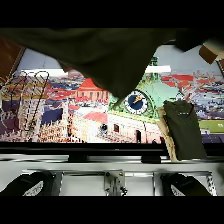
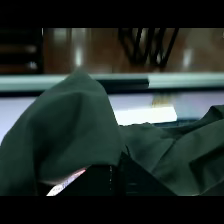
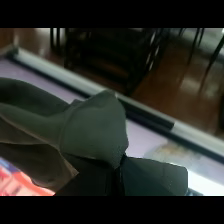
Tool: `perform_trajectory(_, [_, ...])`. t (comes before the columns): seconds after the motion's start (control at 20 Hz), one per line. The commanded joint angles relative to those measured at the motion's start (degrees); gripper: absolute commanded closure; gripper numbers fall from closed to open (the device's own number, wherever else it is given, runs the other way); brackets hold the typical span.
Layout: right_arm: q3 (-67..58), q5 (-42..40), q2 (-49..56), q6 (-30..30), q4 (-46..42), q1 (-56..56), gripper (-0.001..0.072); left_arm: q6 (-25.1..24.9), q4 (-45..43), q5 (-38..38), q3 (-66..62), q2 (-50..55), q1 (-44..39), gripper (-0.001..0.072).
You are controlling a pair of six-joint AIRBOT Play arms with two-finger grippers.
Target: Fold the shirts.
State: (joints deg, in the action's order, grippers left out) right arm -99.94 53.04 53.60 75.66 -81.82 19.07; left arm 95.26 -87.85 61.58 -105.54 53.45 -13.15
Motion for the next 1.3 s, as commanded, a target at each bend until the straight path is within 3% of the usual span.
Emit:
perform_trajectory(0.0, [-3.08, 0.79, -9.29, 6.36, -0.98, 0.04, 0.0647, 2.69, -1.77, 1.22, -5.53, -8.98, 0.02, 0.0676])
perform_trajectory(0.25, [-3.06, 16.11, -11.63, 12.46, -0.35, 0.04, 0.0647, 3.58, -5.79, 0.46, -5.51, -11.74, 0.02, 0.0675])
perform_trajectory(0.45, [-2.16, 32.92, -5.4, 14.16, -0.59, 0.04, 0.0647, 3.34, -11.93, 0.44, -5.2, -5.77, 0.02, 0.0675])
perform_trajectory(0.55, [1.42, 35.06, -1.27, 14.75, -0.46, 0.04, 0.0647, 2.45, -12.24, -0.02, -5.2, 0.0, 0.02, 0.0675])
perform_trajectory(0.7, [10.71, 29.79, 5.16, 14.75, -0.94, 0.04, 0.0647, 0.76, -12.24, -2.78, -5.22, 11.74, 0.02, 0.0675])
perform_trajectory(0.95, [20.09, 7.28, 20.98, 16.04, -0.59, 0.04, 0.0646, 1.09, -8.96, -9.31, -5.25, 33.99, 0.02, 0.0675])
perform_trajectory(1.05, [20.09, 2.12, 27.39, 17.92, -0.44, 0.04, 0.0646, 2.71, -4.72, -8.04, -5.25, 41.42, 0.02, 0.0674])
perform_trajectory(1.2, [20.09, 1.92, 33.75, 18.43, 1.97, 0.04, 0.0646, 3.41, 3.34, -0.98, -5.25, 50.18, -0.11, 0.0665])
perform_trajectory(1.25, [20.09, 2.6, 34.75, 18.4, 2.47, 0.04, 0.0646, 3.41, 6.19, 2.45, -5.25, 52.15, -0.09, 0.058])
